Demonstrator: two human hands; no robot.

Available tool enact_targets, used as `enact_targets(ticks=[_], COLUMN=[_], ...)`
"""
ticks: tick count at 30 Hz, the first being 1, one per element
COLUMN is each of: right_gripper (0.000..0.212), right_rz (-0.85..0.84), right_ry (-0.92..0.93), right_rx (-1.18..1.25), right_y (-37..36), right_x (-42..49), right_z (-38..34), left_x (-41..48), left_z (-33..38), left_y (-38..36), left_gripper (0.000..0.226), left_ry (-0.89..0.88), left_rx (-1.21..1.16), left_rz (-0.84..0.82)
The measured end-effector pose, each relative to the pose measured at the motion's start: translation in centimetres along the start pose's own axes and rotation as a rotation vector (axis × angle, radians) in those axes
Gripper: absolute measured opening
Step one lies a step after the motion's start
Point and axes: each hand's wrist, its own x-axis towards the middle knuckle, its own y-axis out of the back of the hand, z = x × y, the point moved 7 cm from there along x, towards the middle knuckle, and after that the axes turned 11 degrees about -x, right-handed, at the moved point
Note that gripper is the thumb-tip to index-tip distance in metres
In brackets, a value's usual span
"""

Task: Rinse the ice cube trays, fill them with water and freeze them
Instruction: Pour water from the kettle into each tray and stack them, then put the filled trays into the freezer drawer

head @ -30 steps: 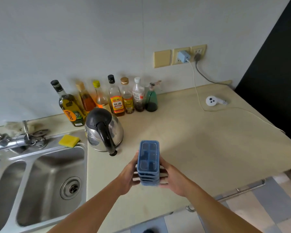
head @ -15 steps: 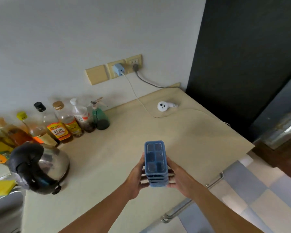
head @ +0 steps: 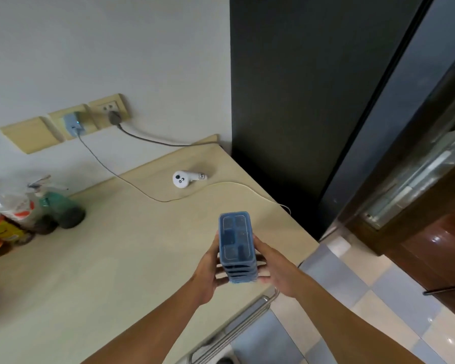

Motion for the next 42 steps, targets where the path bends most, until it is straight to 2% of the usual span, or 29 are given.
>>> enact_targets(ticks=[6,11,16,20,23,27,29,32,35,38,42], right_gripper=[0.079,0.091,0.085,0.093,0.089,0.085,0.084,0.078,0.065,0.081,0.092], right_rz=[0.012,0.021,-0.003,-0.064,-0.030,0.030,0.036,0.048,0.091,0.154,0.229], right_ry=[0.029,0.041,0.005,0.011,0.014,-0.027,-0.035,-0.044,-0.065,-0.068,0.039], right_rx=[0.037,0.050,0.078,0.078,0.060,0.037,0.004,-0.065,-0.159,-0.287,-0.483], right_y=[3.7,5.6,6.5,7.1,8.7,12.9,15.6,19.7,23.2,25.3,26.9], right_x=[2.3,3.9,5.1,5.3,4.5,2.0,0.0,-2.8,-4.4,-4.5,-1.4], right_z=[-1.3,-2.2,-1.9,-1.3,0.0,4.3,6.6,9.8,13.5,16.6,18.7], left_x=[3.8,6.4,7.6,7.4,7.0,4.2,2.1,0.5,0.1,1.5,5.9], left_z=[1.8,3.3,3.3,3.2,2.3,-2.0,-5.4,-9.2,-10.6,-9.8,-7.8], left_y=[-3.3,-4.8,-5.1,-5.0,-3.9,-2.4,-3.9,-8.9,-14.9,-20.2,-25.2], left_gripper=[0.060,0.054,0.055,0.058,0.057,0.043,0.028,0.009,0.012,0.006,0.035], left_ry=[-0.002,-0.002,-0.003,-0.028,-0.096,-0.239,-0.277,-0.382,-0.490,-0.620,-0.862], left_rx=[-0.004,0.005,0.037,0.031,-0.034,-0.004,0.056,0.231,0.403,0.693,1.193], left_rz=[0.002,-0.015,-0.009,-0.002,0.161,0.650,0.775,0.697,0.496,0.322,0.229])
